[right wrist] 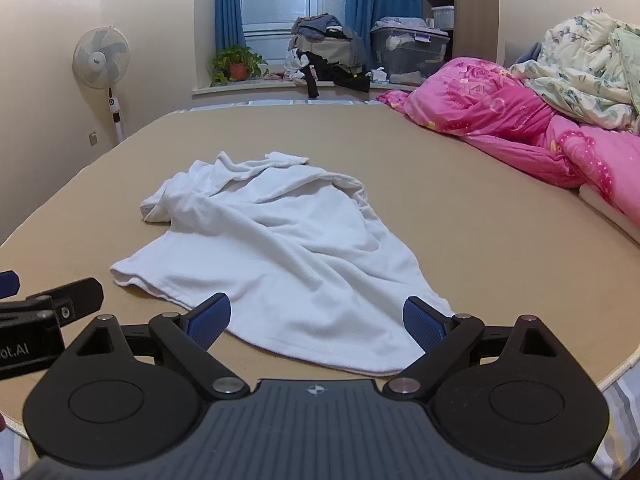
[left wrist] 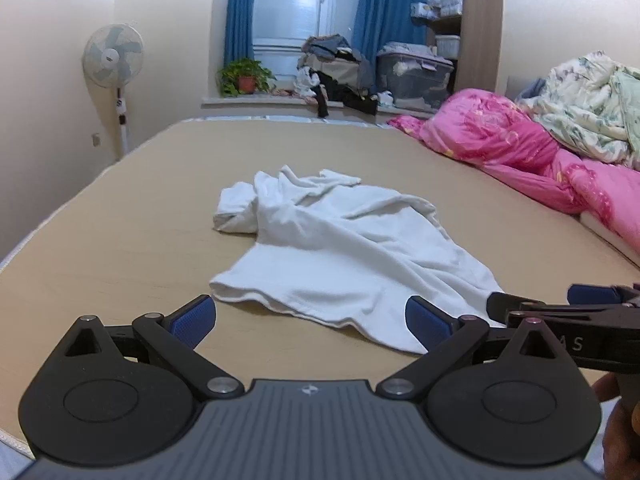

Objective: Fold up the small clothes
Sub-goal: 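Move both grippers toward the crumpled white shirt, then grasp the white shirt hem with the left gripper while the right gripper grasps it too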

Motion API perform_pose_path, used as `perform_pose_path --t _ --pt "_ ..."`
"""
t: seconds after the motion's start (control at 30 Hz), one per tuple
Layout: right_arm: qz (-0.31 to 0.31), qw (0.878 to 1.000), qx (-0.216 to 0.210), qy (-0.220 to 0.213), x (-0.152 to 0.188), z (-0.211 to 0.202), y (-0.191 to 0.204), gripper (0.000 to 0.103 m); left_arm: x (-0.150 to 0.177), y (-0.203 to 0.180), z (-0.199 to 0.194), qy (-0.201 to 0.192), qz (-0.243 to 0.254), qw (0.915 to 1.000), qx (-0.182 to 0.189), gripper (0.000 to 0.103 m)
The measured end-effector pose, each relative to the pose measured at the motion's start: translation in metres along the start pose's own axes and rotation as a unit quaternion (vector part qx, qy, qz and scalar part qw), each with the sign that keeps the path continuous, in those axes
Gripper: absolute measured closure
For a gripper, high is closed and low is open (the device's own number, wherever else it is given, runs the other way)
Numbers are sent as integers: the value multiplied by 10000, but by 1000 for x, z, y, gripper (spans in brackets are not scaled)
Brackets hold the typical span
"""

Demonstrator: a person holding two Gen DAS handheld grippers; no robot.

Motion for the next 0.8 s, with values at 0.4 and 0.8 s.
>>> perform_pose_path --t 0.4,0.8 --pt "56 9999 56 89 0 3 -19 9 1 -1 10 22 -60 10000 -57 1" --pt "51 9998 55 191 -53 58 -87 66 -30 54 85 327 -111 9991 -225 44"
Point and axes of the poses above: each gripper's, at about its wrist camera, not at the fingertips, and z roughly the way its jaws point, y to its left, x to its underside, the point moved 7 cm from there along z, roughly the way its jaws point, and after that the axes turned 1 degree about x, right-handed, at the moved point
